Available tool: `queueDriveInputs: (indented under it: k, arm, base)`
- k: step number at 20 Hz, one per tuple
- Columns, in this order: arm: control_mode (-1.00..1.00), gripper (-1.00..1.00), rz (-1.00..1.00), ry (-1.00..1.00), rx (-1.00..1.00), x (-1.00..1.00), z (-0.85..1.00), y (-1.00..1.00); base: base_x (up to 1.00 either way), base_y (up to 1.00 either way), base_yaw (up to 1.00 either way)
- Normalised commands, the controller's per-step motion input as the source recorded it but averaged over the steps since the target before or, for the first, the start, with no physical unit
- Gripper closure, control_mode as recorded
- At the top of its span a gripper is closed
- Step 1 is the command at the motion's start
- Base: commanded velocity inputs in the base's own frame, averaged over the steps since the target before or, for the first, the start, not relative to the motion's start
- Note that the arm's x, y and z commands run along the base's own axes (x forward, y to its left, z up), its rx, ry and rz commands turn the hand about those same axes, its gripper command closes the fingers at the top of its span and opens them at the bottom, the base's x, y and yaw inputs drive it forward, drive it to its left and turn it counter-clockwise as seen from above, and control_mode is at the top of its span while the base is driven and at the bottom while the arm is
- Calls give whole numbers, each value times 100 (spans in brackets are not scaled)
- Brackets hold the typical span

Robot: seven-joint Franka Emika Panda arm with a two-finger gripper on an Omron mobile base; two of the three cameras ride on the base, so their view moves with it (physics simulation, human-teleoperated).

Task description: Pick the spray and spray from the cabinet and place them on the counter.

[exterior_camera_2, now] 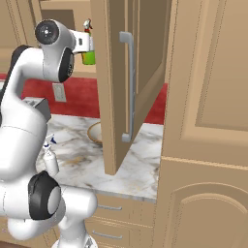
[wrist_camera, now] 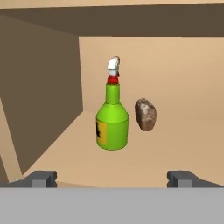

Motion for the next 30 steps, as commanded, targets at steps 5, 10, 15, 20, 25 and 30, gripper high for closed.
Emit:
queueDriveInputs:
  k: [5, 10, 15, 20, 25, 30]
  arm:
    - [-100, -100, 0, 0, 0, 25, 5, 0]
    - [-100, -100, 0, -3, 0, 27, 0, 0]
    - [-100, -100, 0, -3, 0, 21, 0, 0]
    - [-100, -100, 0, -2, 0, 7, 0, 7]
    - [-100, -100, 0, 0, 0, 0, 0, 14]
    - [-100, -100, 0, 0, 0, 21, -5, 4]
  base:
    - [0, 0, 0]
    - [0, 0, 0]
    - [0, 0, 0]
    - [0, 0, 0]
    - [0, 0, 0]
    - [0, 0, 0]
